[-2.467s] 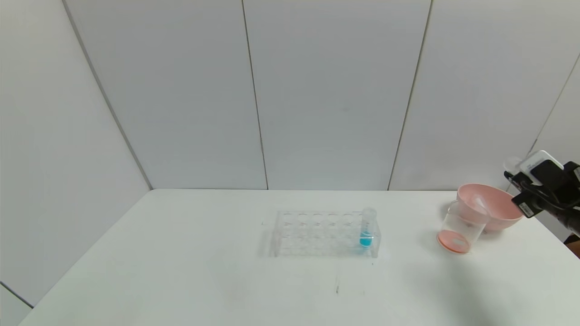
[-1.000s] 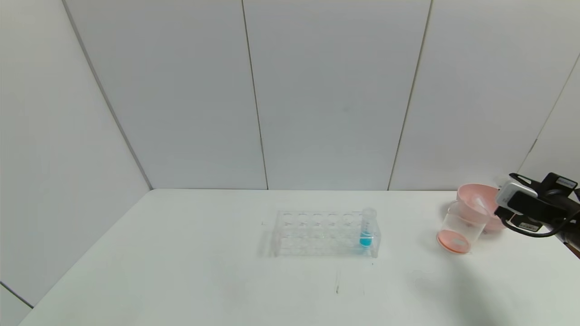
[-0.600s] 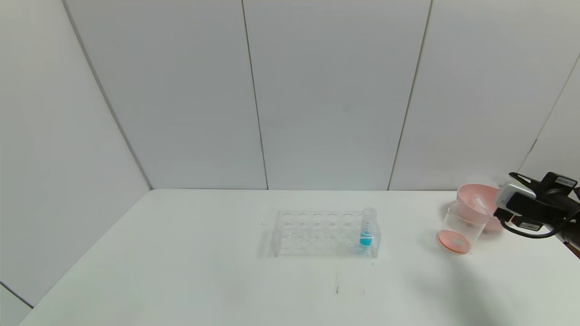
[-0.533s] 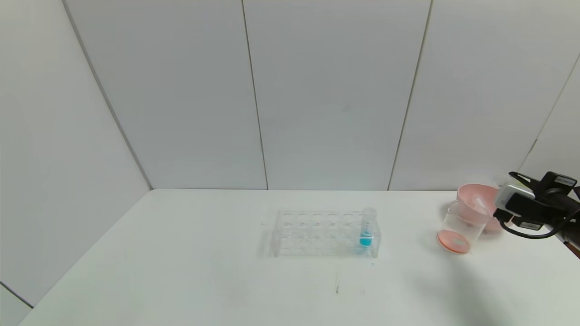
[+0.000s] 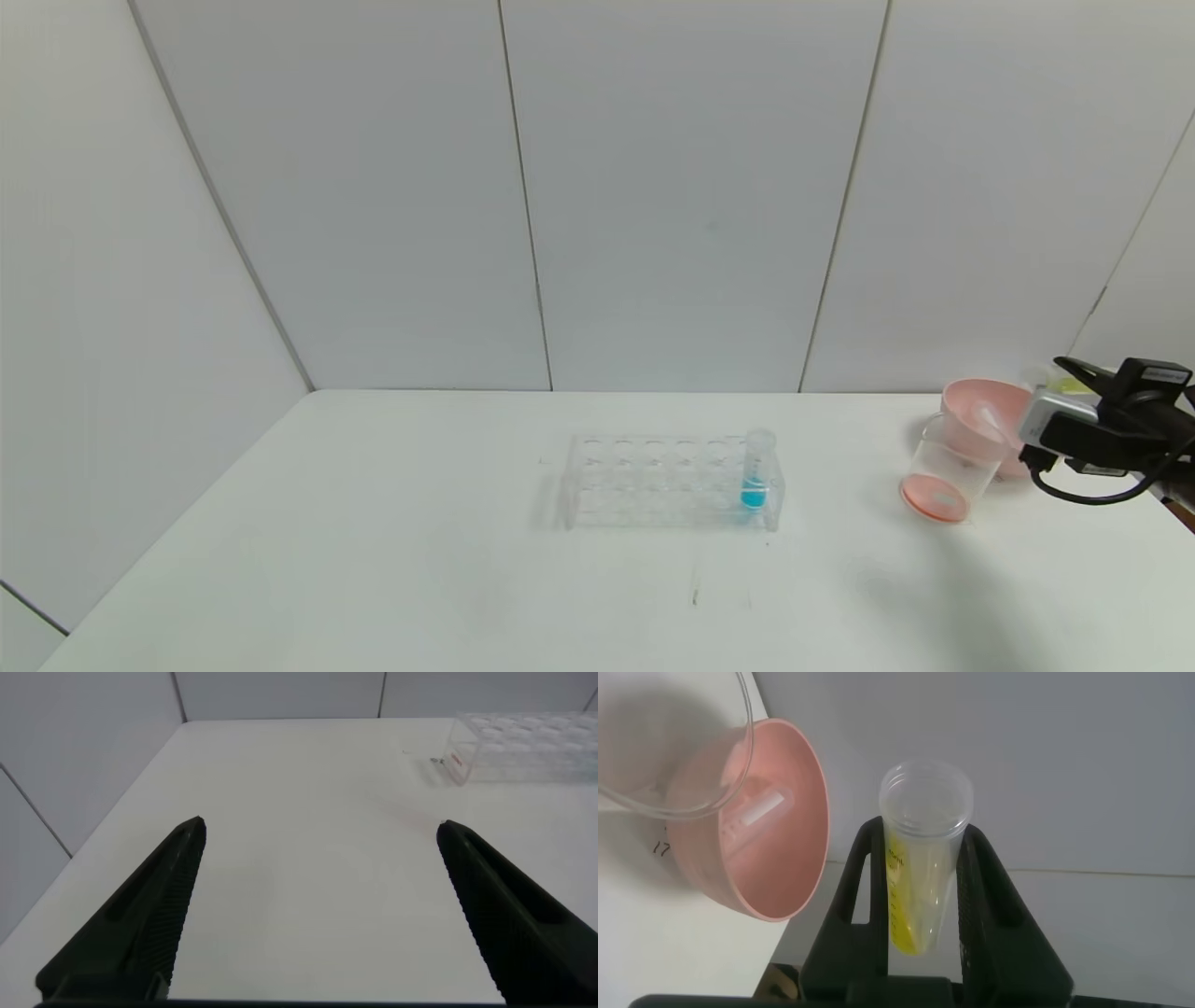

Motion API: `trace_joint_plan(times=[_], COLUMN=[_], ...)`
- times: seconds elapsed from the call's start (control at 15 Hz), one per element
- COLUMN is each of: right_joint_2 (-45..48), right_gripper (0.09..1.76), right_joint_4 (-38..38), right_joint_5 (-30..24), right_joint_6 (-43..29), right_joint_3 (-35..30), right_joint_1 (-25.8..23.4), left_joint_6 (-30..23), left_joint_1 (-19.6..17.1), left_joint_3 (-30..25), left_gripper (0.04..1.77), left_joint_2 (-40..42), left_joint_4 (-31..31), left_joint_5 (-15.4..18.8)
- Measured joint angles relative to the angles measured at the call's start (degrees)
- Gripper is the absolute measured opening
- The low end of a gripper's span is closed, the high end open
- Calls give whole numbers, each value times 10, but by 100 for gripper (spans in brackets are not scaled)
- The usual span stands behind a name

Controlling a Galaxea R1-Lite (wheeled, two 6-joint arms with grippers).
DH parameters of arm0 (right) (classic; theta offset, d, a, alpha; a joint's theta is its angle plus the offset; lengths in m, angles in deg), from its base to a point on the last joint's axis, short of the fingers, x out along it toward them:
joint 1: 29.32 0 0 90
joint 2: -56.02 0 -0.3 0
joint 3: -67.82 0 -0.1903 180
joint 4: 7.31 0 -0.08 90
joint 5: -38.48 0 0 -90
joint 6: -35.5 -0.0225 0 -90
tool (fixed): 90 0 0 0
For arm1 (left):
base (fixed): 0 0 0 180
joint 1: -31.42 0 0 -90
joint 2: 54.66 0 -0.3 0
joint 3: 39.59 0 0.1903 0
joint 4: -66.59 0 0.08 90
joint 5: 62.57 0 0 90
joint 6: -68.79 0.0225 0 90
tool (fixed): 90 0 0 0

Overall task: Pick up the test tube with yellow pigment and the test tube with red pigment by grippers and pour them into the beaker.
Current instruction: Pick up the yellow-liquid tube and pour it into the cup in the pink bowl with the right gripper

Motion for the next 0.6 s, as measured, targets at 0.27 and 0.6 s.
trace_joint_plan(times=[0.27,0.6], right_joint_2=[0,0], right_gripper=[49,49], right_joint_4=[-1,-1], right_joint_5=[1,10], right_joint_6=[5,33], right_joint_3=[-3,-2], right_joint_1=[4,4], left_joint_6=[0,0], left_joint_1=[0,0], left_joint_3=[0,0], left_gripper=[176,176], left_joint_2=[0,0], left_joint_4=[0,0], left_joint_5=[0,0])
